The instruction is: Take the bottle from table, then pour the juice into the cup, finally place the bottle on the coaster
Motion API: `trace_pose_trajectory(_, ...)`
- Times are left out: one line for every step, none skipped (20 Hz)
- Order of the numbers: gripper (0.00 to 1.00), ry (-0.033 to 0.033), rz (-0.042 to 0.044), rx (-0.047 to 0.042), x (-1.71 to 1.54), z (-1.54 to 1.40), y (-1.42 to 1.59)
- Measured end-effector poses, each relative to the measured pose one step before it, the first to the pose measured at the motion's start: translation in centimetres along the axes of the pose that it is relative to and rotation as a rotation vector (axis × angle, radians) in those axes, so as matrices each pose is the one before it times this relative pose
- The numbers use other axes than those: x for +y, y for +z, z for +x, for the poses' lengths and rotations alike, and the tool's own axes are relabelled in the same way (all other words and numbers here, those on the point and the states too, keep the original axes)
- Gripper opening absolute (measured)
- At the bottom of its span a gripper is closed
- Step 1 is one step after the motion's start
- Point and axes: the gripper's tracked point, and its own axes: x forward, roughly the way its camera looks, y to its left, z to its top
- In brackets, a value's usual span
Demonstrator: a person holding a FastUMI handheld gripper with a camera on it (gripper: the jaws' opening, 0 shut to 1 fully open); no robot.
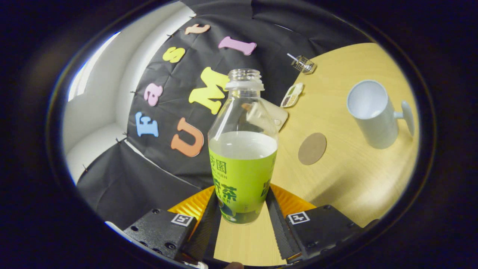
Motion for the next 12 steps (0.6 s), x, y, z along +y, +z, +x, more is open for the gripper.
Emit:
trace_pose_trajectory(0.77, 0.00498, 0.01914, -0.0003, -0.048, -0.07, 0.012)
trace_pose_trajectory(0.77, 0.00266, 0.01863, -0.0012, -0.155, 0.052, 0.143)
trace_pose_trajectory(0.77, -0.00242, 0.01636, 0.00081, -0.178, 0.129, 0.15)
trace_pose_trajectory(0.77, -0.00244, 0.01322, 0.00301, -0.191, 0.121, 0.131)
trace_pose_trajectory(0.77, -0.00018, 0.01911, -0.00098, -0.099, 0.188, 0.12)
trace_pose_trajectory(0.77, 0.00862, 0.02554, 0.00113, 0.157, -0.074, 0.019)
trace_pose_trajectory(0.77, 0.01543, 0.03119, 0.00024, 0.261, -0.05, -0.055)
trace_pose_trajectory(0.77, 0.01667, 0.0308, -0.004, 0.13, -0.022, 0.102)
trace_pose_trajectory(0.77, 0.01171, 0.02515, -0.00319, 0.122, -0.037, 0.111)
trace_pose_trajectory(0.77, 0.00594, 0.02114, -0.0052, 0.028, -0.039, 0.195)
trace_pose_trajectory(0.77, 0.00173, 0.01883, -0.00369, 0.109, 0.008, 0.105)
trace_pose_trajectory(0.77, 0.00638, 0.01776, -0.00589, 0.249, 0.041, 0.192)
